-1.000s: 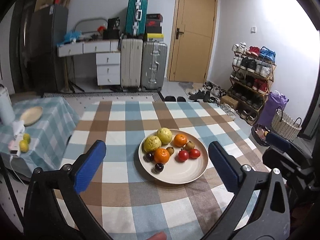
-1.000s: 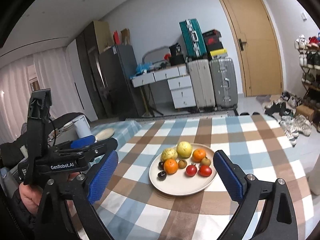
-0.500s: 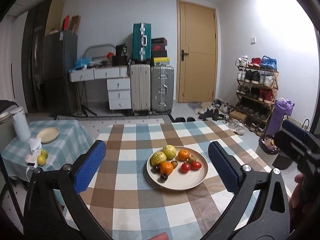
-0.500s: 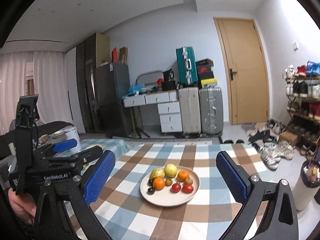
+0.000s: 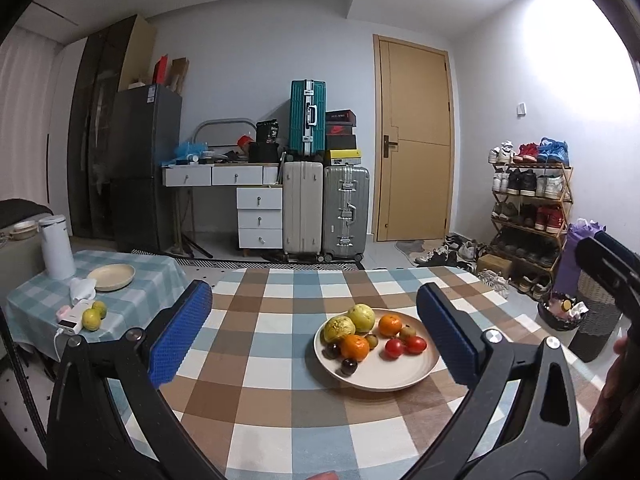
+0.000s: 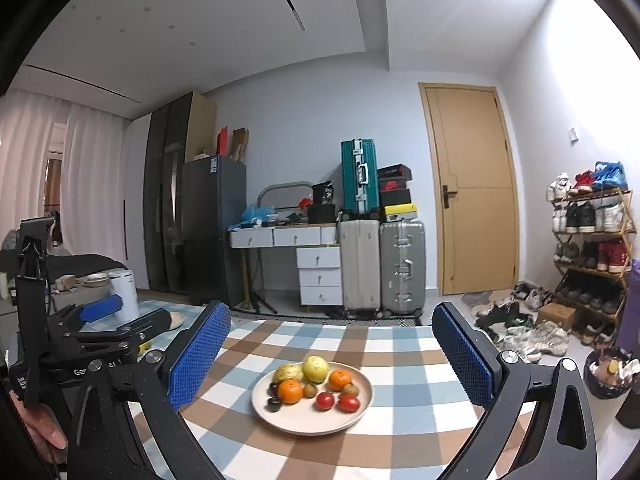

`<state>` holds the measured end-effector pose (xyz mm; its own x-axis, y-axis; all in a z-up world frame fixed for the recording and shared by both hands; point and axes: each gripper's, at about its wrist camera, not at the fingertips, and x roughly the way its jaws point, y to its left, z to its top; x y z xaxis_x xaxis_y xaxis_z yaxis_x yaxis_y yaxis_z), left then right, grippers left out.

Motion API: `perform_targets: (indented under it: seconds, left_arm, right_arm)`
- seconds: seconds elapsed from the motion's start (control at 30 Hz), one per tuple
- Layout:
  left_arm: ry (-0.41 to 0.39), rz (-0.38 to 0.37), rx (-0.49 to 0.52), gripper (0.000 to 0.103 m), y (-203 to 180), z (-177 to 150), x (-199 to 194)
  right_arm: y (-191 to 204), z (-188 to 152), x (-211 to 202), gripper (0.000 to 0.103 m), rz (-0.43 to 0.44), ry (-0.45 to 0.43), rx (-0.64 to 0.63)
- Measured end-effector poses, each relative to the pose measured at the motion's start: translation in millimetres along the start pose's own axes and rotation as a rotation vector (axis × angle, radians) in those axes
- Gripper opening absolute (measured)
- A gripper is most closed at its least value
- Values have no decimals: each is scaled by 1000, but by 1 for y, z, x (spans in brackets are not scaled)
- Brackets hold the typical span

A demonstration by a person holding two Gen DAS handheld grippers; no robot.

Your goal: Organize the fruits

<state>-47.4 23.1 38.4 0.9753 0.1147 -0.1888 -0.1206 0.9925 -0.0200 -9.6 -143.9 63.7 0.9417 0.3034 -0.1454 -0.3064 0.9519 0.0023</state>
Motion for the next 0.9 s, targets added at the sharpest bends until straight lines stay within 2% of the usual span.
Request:
perform_targets:
  seconds: [0.13,0.47,0.73,0.9]
  left_arm:
    - [-18,7,9,102,0,-23,12]
    - [61,21,26,102,1,-68,52]
    - [89,27,22,102,7,-91,75]
    - [110,17,-8,102,13,-93,79]
  right_arm:
    - [-9,-11,5,103,-11,19,8]
    - [-11,-57,29,103,-53,103,-52]
    - [-15,-81,42,103,-44,117,-52]
    - [-18,-88,47,103,-36,129,-42]
